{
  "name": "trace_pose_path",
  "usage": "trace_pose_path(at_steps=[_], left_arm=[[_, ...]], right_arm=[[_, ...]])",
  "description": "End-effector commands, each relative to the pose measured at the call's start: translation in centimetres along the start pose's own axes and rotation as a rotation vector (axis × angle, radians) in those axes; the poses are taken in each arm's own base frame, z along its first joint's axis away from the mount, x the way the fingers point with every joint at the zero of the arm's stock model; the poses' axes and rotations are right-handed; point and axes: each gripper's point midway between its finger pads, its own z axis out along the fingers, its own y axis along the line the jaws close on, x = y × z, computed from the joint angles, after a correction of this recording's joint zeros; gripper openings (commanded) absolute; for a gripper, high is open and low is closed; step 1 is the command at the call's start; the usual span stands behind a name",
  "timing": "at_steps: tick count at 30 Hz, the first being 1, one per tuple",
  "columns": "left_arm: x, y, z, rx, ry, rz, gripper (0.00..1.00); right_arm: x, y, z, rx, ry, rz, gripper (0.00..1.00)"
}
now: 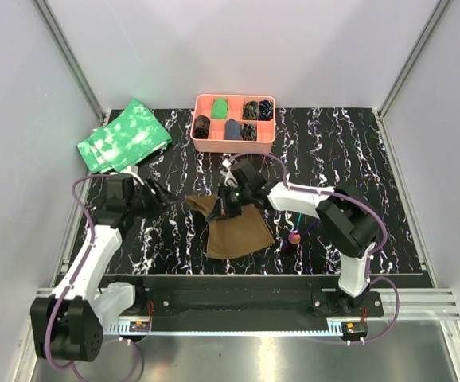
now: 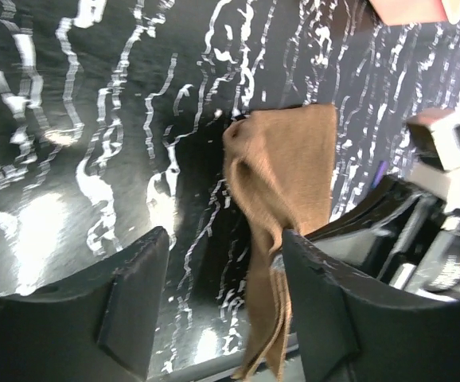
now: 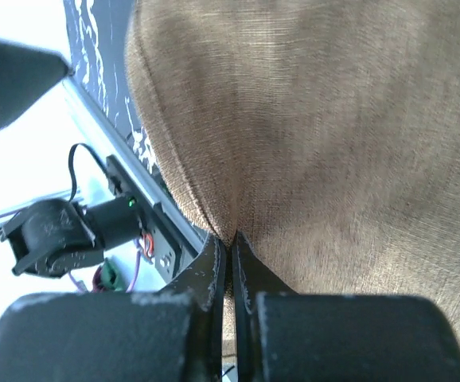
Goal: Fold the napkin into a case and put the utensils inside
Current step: Pick up the lower triangle-folded napkin from the center of the board.
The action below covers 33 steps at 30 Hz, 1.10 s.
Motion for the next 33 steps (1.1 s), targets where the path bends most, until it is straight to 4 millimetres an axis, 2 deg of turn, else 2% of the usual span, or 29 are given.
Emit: trace_pose_path(at_steps=[1,2,6,10,14,24,29,33], left_arm=[[-0.5,-2.5,1.6,0.137,0.034,-0.007,0.65],[-0.2,-2.4,2.1,0.131,0.051,-0.015,0.71],[0.6,-2.7,4.0,0.132,0.093,-0.051,0.8],[1.2,-2.9,6.3,0.13,0.147,-0.111,0.8],[1.0,-3.8,7.3,0.142,0.156,-0.122,0.79],[1.8,-4.4,8.9,0.12,0.191,-0.171,0.78],[0.3,-5.2,8.3,0.144,0.108,-0.17,0.77],[0.5,-5.3,8.6,0.132,0.128,-0.19,0.75]], right_arm=[[-0.4,2.5,-1.9,-0.196,0.001,-0.024,0.0],[-0.4,2.4,-2.0,-0.208,0.002,-0.021,0.0],[-0.5,1.5,-2.4,-0.248,0.007,-0.006,0.0],[-0.3,0.9,-2.2,-0.263,0.027,0.004,0.0],[-0.3,0.2,-2.4,-0.269,0.029,0.008,0.0],[0.3,-0.8,-2.0,-0.267,0.054,0.0,0.0],[0.5,-1.1,-1.9,-0.259,0.06,-0.003,0.0],[0.3,-1.0,-2.0,-0.256,0.053,-0.015,0.0]])
